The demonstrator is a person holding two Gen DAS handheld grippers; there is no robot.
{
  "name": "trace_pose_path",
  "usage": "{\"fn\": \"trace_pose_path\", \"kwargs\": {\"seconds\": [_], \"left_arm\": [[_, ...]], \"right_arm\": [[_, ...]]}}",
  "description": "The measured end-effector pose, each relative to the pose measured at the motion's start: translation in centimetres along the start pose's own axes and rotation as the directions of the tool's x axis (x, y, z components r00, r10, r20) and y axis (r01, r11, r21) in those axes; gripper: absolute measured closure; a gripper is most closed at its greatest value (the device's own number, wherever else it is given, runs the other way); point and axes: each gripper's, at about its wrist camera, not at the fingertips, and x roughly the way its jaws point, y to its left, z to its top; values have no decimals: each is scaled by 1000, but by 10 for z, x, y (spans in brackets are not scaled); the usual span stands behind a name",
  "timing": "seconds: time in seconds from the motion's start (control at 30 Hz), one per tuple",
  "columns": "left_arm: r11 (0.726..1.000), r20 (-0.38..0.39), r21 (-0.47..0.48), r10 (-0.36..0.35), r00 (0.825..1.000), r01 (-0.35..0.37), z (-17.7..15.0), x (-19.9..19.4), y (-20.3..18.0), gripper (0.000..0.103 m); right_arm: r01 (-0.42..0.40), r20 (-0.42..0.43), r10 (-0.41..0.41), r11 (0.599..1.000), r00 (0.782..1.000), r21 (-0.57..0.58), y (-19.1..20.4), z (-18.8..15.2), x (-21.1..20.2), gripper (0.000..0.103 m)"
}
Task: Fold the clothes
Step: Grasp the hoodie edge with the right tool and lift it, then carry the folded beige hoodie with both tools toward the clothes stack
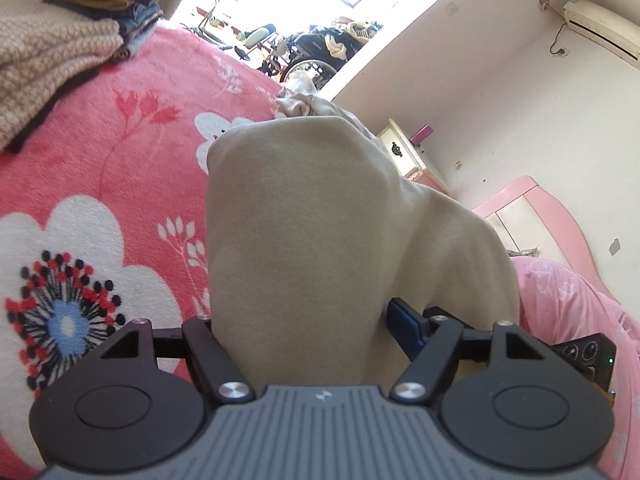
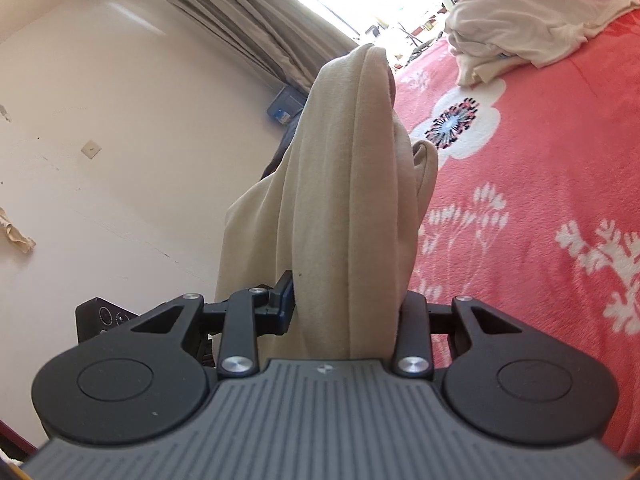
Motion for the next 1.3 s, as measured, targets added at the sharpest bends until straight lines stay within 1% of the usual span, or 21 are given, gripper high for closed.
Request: {"fn": "trace_pose_path", "kwargs": {"seconds": [0.23, 0.47, 0.73, 0.87, 1.03, 1.17, 1.3], "left_arm": [[1000, 43, 14, 0, 999, 0, -4, -31, -4, 31], [1000, 79, 2, 3, 997, -4, -5, -56, 2, 31], [1000, 147, -13, 19, 989, -17, 8, -86, 14, 31], [999, 191, -9, 43, 981, -42, 23, -104, 23, 31], [996, 237, -33, 89, 967, -83, 50, -128, 49, 31], [989, 260, -40, 147, 954, -142, 76, -142, 73, 31], [977, 276, -60, 215, 937, -206, 112, -153, 104, 31]], "right_arm": [[-13, 10, 14, 999, 1000, -35, 23, -5, -3, 71], [-18, -6, 18, 998, 1000, -53, 46, -12, -2, 71], [-42, -23, 40, 994, 999, -99, 74, -8, 14, 71], [-73, -37, 69, 990, 997, -125, 89, 0, 38, 71], [-124, -56, 117, 984, 992, -131, 111, 6, 77, 71], [-150, -73, 143, 982, 987, -115, 127, 8, 117, 71], [-176, -88, 168, 980, 982, -91, 148, 7, 162, 71]]}}
